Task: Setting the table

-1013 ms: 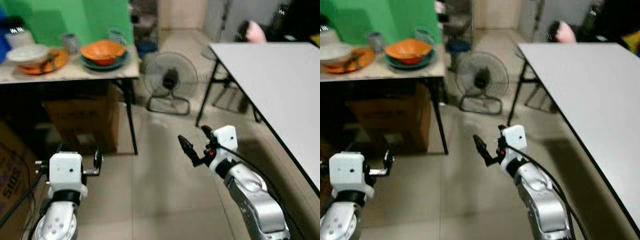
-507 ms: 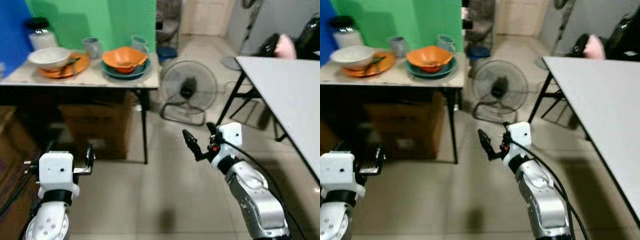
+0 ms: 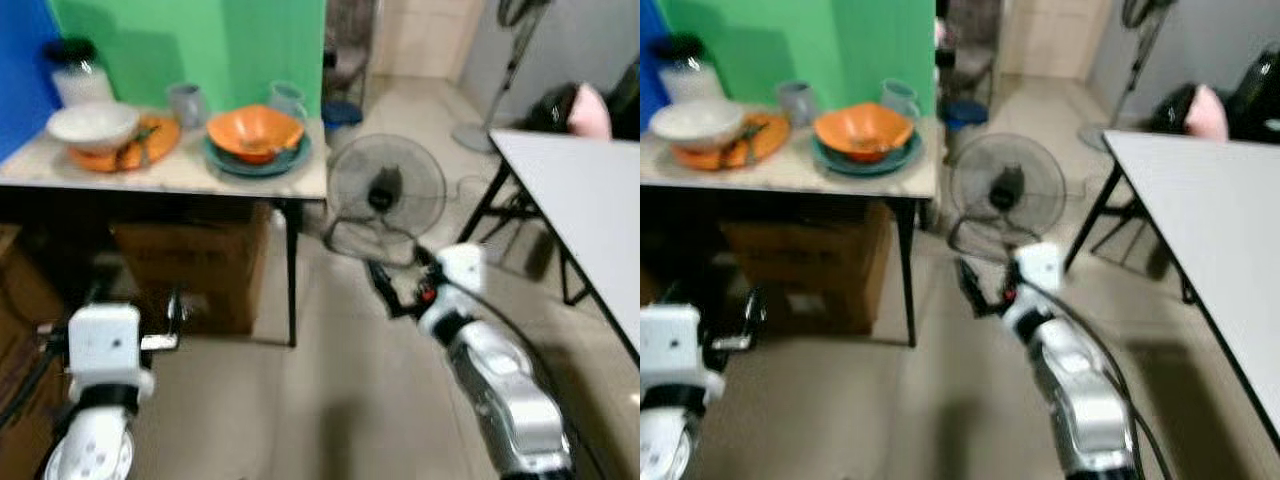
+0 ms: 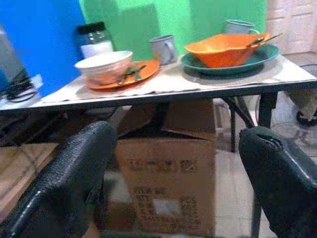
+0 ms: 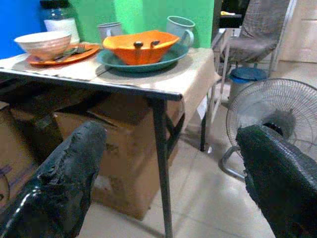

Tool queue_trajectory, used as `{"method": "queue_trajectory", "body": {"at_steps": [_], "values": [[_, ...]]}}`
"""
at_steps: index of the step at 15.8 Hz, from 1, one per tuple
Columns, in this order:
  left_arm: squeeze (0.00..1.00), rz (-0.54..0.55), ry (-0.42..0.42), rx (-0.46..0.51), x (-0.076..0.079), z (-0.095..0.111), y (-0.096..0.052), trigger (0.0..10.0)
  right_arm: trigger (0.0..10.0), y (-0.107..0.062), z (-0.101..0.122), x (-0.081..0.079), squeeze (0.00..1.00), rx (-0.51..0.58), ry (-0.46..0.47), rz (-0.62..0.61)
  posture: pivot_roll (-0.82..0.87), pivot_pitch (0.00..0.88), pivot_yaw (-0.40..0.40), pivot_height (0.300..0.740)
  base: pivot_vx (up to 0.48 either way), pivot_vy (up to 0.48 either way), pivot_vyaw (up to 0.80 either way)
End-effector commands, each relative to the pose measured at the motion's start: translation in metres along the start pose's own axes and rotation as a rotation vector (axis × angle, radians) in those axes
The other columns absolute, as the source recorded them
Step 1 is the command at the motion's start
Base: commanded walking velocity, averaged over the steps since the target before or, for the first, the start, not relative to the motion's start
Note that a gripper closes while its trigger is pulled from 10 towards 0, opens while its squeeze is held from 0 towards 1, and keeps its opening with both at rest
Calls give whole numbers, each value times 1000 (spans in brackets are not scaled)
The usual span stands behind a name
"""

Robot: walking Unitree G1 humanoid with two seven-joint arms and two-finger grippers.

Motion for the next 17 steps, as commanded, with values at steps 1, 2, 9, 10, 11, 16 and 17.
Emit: {"method": "queue_trajectory", "body": {"at_steps": [1,2,9,10,11,16,17], "values": [[0,-6,-14,28,4,9,2,10000,10000,-2,5,11,0,2,-10,-29,-16,12,-15,740,364,0,0],[0,-6,-13,30,3,10,3,10000,10000,0,5,10,0,-4,-9,-20,-16,12,-15,740,360,0,0],[0,-7,-5,34,3,13,3,10000,10000,8,14,4,0,4,-77,16,-15,18,-26,740,361,0,114],[0,-6,-7,37,4,14,4,10000,10000,10,17,4,0,9,-60,11,-16,18,-26,740,364,0,800],[0,-8,-8,39,5,15,4,10000,10000,11,17,5,0,7,-21,7,-17,18,-24,740,364,0,0],[0,-27,-2,55,6,20,9,10000,10000,14,29,6,0,4,37,-35,-31,17,-6,740,362,0,0],[0,-29,-1,59,5,22,10,10000,10000,16,33,2,0,9,40,-17,-32,16,-4,740,364,0,0]]}}
Point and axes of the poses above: a point about 5 cm out from each wrist's last joint towards the gripper, its own y axis pointing out of the wrist towards the gripper, its own z axis along the axis of the wrist's last joint, x = y × z, the point moved 6 cm from there along y, pointing out of the wrist towards the gripper, and after that the axes turned 8 degrees about y, right-handed, at the moved point
